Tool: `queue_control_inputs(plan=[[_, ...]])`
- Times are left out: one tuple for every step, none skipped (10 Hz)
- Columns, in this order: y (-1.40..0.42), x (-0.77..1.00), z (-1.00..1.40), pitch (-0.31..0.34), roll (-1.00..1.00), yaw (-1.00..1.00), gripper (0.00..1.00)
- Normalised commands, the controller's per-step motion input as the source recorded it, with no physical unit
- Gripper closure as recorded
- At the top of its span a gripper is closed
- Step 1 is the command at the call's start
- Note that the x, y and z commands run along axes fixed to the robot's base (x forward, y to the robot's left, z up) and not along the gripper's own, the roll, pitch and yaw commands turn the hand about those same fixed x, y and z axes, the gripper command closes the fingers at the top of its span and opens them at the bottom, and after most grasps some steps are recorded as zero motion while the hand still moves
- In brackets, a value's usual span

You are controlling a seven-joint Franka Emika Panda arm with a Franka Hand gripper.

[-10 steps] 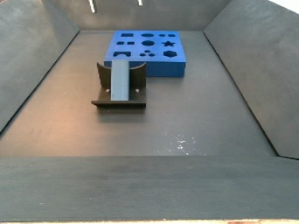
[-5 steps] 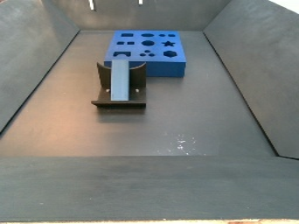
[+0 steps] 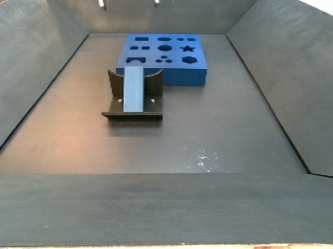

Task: Pick up the rectangle object. Move up. Place the rectangle object on the fixture. Regrasp the rectangle object. Move to above the board. Insert the rectangle object.
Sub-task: Regrasp the rectangle object.

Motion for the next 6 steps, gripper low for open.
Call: queue_control_inputs(plan=[[-0.03,0.06,-0.01,0.054,1.00,0.04,0.00],[-0.04,0.06,-0.01,0.085,1.00,0.05,0.00],[-0.04,0.07,-0.01,0.152,1.00,0.08,0.00],[-0.05,0.08,-0.02,0.208,1.00,0.11,0.00],[-0.04,0.09,-0.02,0.245,0.79,0.12,0.00],[-0.05,0.09,-0.02,0.225,0.58,0.15,0.00]])
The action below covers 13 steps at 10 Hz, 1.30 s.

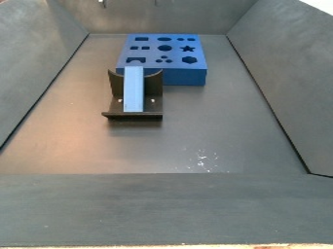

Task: Pick up the rectangle object. Move up. Place the rectangle object on the fixture. Regrasp the rectangle object. Move to above the board. Insert the rectangle object.
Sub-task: Regrasp the rectangle object.

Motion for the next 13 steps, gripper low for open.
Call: queue_control_inputs(plan=[[-0.04,0.09,-0.02,0.191,0.38,0.18,0.00],[0.07,0.03,-1.00,0.167,0.18,0.21,0.00],[0.07,0.04,-1.00,0.131,0.14,0.22,0.00],[0.06,0.06,-1.00,0.018,0.11,0.22,0.00],[0.06,0.06,-1.00,-0.110,0.09,0.21,0.00],[0.06,0.08,-1.00,-0.178,0.08,0.19,0.00],[0.06,0.10,-1.00,-0.226,0.09,0.12,0.00],[0.05,0.13,-1.00,-0.269,0.12,0.03,0.00],[0.03,0.12,-0.76,-0.257,0.13,-0.04,0.00],[0.01,0.09,-0.43,-0.201,0.13,-0.10,0.00],[0.00,0.05,-0.21,-0.123,0.10,-0.12,0.00],[-0.02,0.01,-0.18,-0.108,0.09,-0.12,0.00],[-0.01,0.01,-0.18,-0.094,0.07,-0.11,0.00]])
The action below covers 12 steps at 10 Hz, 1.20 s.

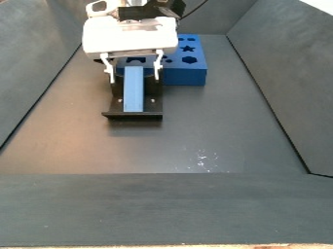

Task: Pick up the rectangle object. Move up. Place the rectangle object on the fixture. Regrasp the rectangle object. Move to above the board. Insert the rectangle object.
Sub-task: Regrasp the rectangle object, then move to above the board.

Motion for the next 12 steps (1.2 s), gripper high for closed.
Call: queue_control_inputs(plan=[[-0.01,0.01,-0.18,-0.075,0.06,-0.09,0.00],[-0.01,0.01,-0.18,-0.064,0.05,-0.08,0.00],[-0.01,0.01,-0.18,-0.059,0.04,-0.07,0.00],[0.00,0.01,-0.18,-0.056,0.04,-0.06,0.00],[0.00,0.01,-0.17,-0.055,0.04,-0.05,0.00],[0.00,0.01,-0.17,-0.055,0.04,-0.05,0.00],[0.00,0.01,-0.17,-0.055,0.04,-0.05,0.00],[0.00,0.01,-0.17,-0.055,0.04,-0.05,0.00],[0.00,0.00,-0.83,0.000,0.00,0.00,1.00],[0.00,0.54,1.00,0.155,-0.03,0.01,1.00],[0.00,0.53,1.00,0.169,-0.02,0.00,1.00],[0.00,0.50,1.00,0.229,0.00,0.01,1.00]])
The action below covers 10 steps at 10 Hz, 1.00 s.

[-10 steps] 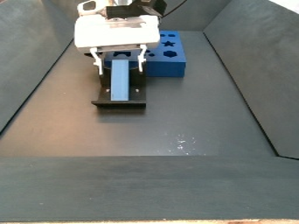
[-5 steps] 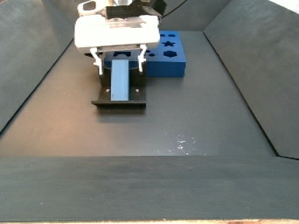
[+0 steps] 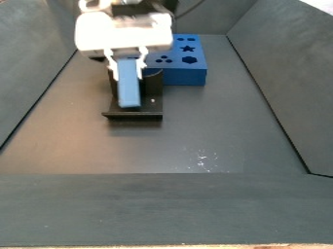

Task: Pick up the rectangle object. Move up. Place the rectangle object on the fixture. Regrasp the rectangle object. Move to above the board. Insert the rectangle object.
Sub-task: Move to above the board.

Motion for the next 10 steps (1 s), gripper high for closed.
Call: queue_control_inputs(plan=[[-0.01,0.48,1.00,0.285,0.00,0.04,1.00],[-0.01,0.46,1.00,0.301,-0.01,0.08,1.00],[-0.01,0.44,1.00,0.286,-0.04,0.12,1.00],[-0.01,0.43,1.00,0.297,-0.05,0.14,1.00],[-0.02,0.40,1.00,0.286,-0.04,0.16,1.00],[-0.03,0.38,1.00,0.267,-0.03,0.19,1.00],[-0.04,0.37,1.00,0.252,-0.03,0.19,1.00],[-0.04,0.27,0.77,0.245,-0.03,0.20,1.00],[-0.03,0.17,0.51,0.231,-0.03,0.20,1.00],[-0.03,0.10,0.26,0.201,-0.04,0.20,1.00]])
